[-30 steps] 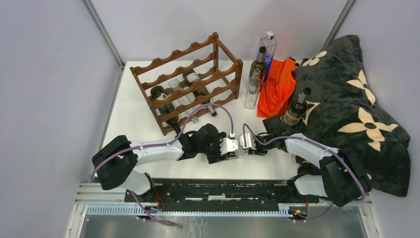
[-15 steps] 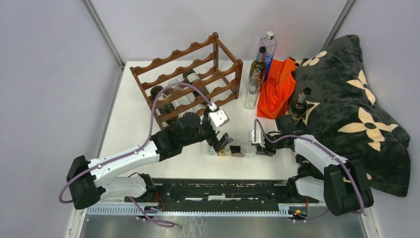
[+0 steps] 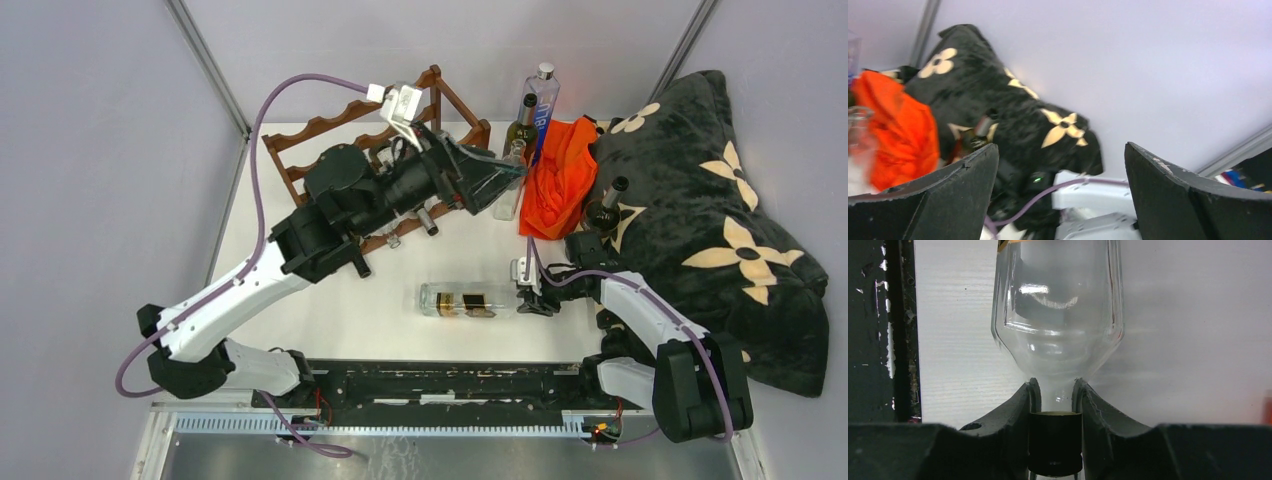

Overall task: Put the wine bottle on the wine rack
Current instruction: Adjust the wine bottle at the center of the board.

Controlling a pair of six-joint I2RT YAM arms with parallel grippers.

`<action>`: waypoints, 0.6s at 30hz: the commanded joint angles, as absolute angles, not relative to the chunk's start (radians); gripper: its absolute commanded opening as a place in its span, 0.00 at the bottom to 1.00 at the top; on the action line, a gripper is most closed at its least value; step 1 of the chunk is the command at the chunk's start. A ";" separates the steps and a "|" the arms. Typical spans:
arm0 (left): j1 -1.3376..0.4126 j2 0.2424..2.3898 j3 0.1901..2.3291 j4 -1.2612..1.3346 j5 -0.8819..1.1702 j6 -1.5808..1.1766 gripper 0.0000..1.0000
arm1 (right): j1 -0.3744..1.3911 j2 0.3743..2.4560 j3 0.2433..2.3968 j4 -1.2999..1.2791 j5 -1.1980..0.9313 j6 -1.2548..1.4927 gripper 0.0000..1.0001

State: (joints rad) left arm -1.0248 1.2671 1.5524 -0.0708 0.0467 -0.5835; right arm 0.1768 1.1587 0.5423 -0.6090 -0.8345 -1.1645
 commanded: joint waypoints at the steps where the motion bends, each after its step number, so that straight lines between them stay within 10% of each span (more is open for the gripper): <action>1: -1.124 1.363 1.739 -0.131 -0.103 -0.797 1.00 | 0.160 1.131 0.603 -0.586 -0.951 -1.153 0.00; 18: -1.192 1.387 1.909 -0.240 -0.268 -0.710 1.00 | 0.135 1.157 0.614 -0.548 -0.991 -1.066 0.00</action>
State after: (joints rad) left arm -1.1912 1.4128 1.8668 -0.2481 -0.2276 -0.7406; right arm 0.1471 1.1633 0.5499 -0.6147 -0.8658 -1.1179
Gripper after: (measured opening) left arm 0.996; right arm 0.396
